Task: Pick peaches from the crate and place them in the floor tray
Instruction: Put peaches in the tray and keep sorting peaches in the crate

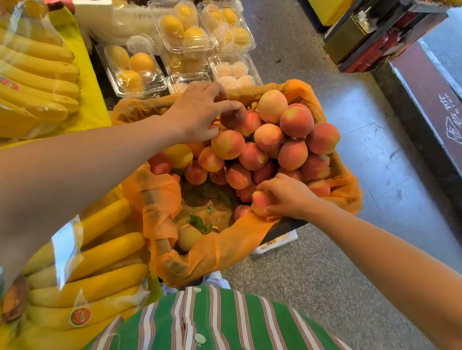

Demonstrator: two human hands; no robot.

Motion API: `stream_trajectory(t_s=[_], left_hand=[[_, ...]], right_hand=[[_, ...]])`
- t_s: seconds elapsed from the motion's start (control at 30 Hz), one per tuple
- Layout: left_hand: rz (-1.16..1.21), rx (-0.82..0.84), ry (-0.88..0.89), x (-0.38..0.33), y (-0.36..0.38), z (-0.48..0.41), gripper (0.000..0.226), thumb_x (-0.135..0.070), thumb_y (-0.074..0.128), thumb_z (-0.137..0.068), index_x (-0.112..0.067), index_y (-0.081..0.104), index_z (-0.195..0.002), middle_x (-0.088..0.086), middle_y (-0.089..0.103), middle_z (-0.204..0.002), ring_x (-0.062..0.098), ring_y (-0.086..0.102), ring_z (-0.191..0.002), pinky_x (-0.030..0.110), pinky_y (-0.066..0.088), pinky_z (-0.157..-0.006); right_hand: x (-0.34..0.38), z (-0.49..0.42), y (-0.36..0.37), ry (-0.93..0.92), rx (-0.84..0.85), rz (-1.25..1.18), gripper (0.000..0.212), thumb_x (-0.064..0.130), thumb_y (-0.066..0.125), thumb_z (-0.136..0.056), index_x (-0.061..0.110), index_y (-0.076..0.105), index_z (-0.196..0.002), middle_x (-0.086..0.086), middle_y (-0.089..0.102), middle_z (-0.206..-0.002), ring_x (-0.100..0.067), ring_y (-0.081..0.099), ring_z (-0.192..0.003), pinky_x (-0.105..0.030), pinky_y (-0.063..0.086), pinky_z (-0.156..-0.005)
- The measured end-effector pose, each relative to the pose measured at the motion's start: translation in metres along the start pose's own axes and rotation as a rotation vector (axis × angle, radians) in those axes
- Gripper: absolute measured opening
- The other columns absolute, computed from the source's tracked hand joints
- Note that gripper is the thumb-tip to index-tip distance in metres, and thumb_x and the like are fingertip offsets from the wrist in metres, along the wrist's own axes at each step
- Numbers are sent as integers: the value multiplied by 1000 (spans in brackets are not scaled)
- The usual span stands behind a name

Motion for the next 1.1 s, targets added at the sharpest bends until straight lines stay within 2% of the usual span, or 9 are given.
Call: stream_trajectory(t_s=[0.13,0.27,0.43,0.5,0.57,0.7,0.8,0.9,1.1], left_hand=[[28,27,13,5,1,1,61,-28,62,-84,-24,43,-142,19,41,-137,41,38,-125,50,32,-102],[56,54,27,13,-3,6,54,-30,61,-84,-22,50,-137,19,41,-137,41,39,-125,53,35,-103],[20,37,78,16,-18,27,34,-34,57,-79,-19,71,-106,20,51,-126,41,48,-116,50,40,-91],[10,24,59,19,-20,38,29,-33,62,-82,-20,71,-106,16,50,-129,38,45,-122,49,35,-96],[6,3,16,26,-22,49,32,-32,65,-84,-22,67,-114,13,48,-132,36,43,-125,47,31,-101],[16,-34,-86,42,-24,77,46,-40,59,-83,-24,59,-126,11,50,-131,34,43,-125,49,34,-100],[37,-61,-138,51,-19,96,47,-44,56,-85,-26,57,-129,7,50,-135,30,44,-127,46,35,-100],[76,-74,-144,52,-14,106,47,-42,55,-86,-24,57,-128,6,46,-142,28,42,-130,45,34,-103],[116,-107,-167,49,-10,108,44,-42,51,-84,-24,60,-124,4,42,-146,27,39,-133,42,31,-104]], right_hand=[[2,-9,1,-14,30,59,43,28,62,-86,20,56,-128,-5,57,-117,-24,55,-109,-32,43,-71],[2,-11,-2,-15,23,-1,40,28,65,-84,20,59,-123,-4,58,-113,-23,58,-104,-35,45,-70],[23,-17,-16,-103,-56,-362,31,29,69,-86,11,68,-111,-6,67,-108,-21,63,-98,-38,51,-83],[48,-24,-22,-153,66,-509,30,30,65,-91,12,67,-115,0,68,-114,-13,62,-101,-28,49,-87],[73,-37,-19,-199,259,-522,35,35,59,-94,15,64,-122,2,65,-120,-11,59,-107,-23,46,-90],[102,-66,5,-215,471,-463,50,41,59,-93,14,52,-135,-5,57,-133,-21,54,-119,-34,45,-99],[112,-79,27,-223,586,-421,61,45,61,-91,13,45,-141,-8,52,-138,-25,52,-123,-35,43,-100],[117,-86,44,-237,600,-403,67,50,64,-86,17,45,-141,-6,53,-137,-25,51,-122,-32,42,-95],[125,-94,61,-347,548,-343,69,43,75,-79,15,46,-135,-7,53,-134,-27,52,-120,-43,44,-102]])
Point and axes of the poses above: each hand's wrist, its own z-axis away from the middle knuckle, its own y-axis out of the palm, x = y × z, the point moved 2 cm from there along -z, towards the middle knuckle
